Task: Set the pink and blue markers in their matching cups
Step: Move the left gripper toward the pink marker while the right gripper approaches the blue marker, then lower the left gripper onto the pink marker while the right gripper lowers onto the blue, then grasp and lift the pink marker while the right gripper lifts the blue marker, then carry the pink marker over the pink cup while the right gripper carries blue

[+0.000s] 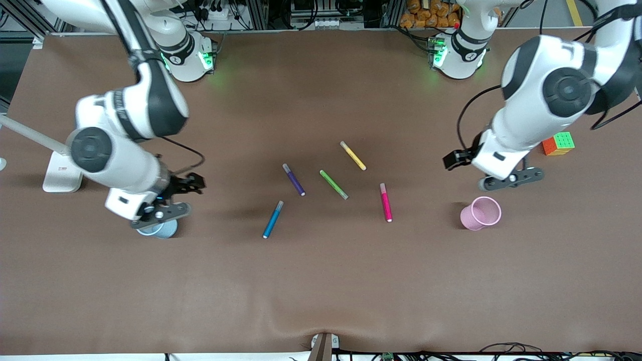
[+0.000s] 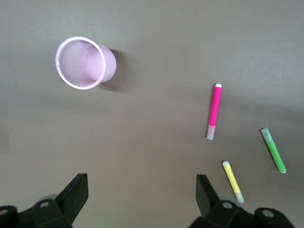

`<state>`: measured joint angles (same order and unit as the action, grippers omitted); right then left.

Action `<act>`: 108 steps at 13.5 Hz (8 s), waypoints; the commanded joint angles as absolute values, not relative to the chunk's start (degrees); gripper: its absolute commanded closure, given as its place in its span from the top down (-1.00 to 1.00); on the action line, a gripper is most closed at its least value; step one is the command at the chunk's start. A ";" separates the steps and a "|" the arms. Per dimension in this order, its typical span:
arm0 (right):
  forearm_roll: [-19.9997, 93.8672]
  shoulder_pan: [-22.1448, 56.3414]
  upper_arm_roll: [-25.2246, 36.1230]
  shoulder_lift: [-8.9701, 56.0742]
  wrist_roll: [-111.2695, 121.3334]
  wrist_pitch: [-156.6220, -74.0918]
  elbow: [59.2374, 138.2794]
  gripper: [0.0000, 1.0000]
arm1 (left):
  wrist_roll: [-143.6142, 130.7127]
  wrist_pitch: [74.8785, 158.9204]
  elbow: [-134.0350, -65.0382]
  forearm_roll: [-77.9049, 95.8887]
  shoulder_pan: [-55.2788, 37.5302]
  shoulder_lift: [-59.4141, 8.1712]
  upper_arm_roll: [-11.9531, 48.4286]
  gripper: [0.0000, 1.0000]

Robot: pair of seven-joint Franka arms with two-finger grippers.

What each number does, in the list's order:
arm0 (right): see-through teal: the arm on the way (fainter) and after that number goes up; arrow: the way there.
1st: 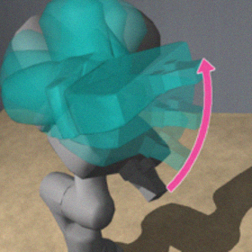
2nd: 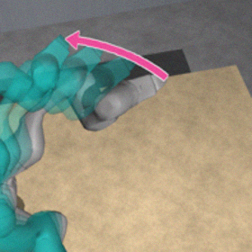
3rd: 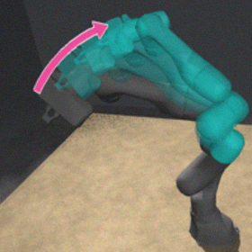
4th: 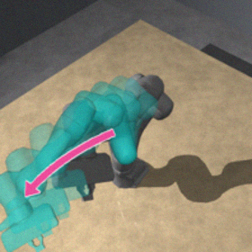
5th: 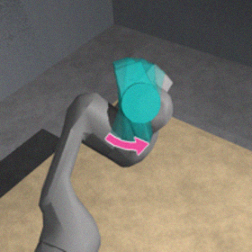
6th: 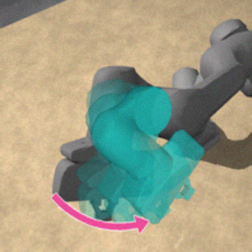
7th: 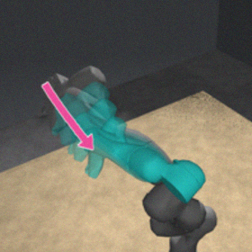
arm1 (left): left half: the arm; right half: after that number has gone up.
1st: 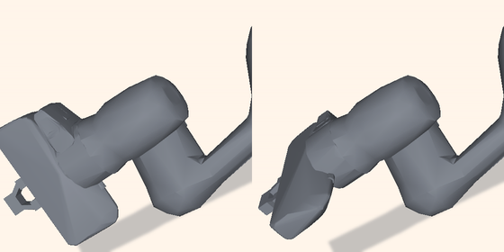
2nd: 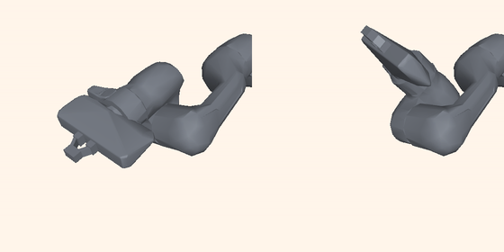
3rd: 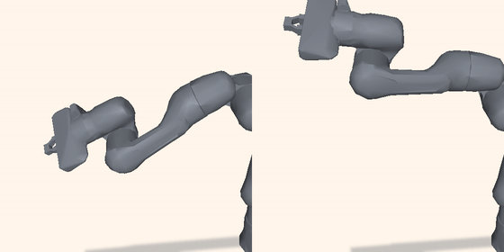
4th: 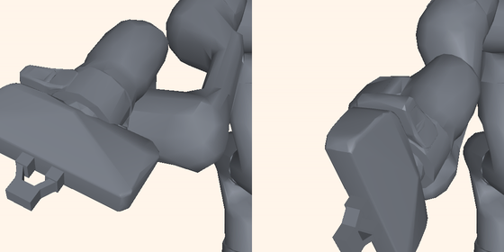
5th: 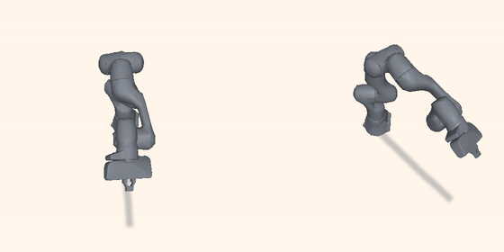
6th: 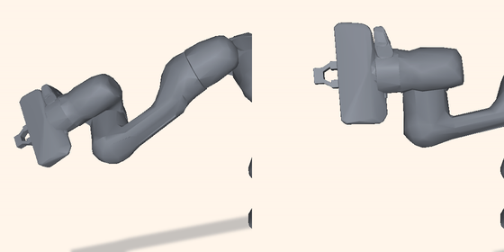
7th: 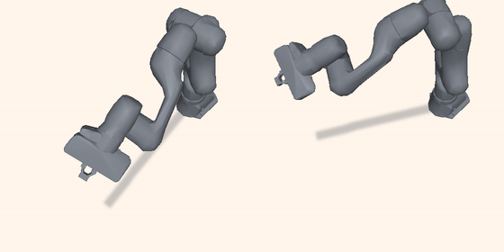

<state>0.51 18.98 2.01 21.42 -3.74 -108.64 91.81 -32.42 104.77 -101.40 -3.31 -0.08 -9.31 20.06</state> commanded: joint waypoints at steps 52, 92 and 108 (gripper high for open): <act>5.27 36.39 2.81 44.56 -51.77 -130.34 89.47 1.00 | -77.42 149.67 -120.23 -43.76 -12.83 -29.44 20.30 0.28; 4.40 19.70 3.16 33.57 -27.28 -95.57 78.24 -1.00 | -52.34 120.87 -112.33 -3.71 -4.32 -9.68 21.80 -1.00; -31.89 20.21 2.81 32.69 17.48 -79.89 78.31 -1.00 | -27.42 107.05 -108.37 21.08 20.91 -13.09 21.27 -1.00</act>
<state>-28.18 19.26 2.92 32.99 14.50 -80.11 77.31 -27.85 108.55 -110.26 18.53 19.25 -10.53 20.82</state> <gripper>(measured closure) 0.850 0.850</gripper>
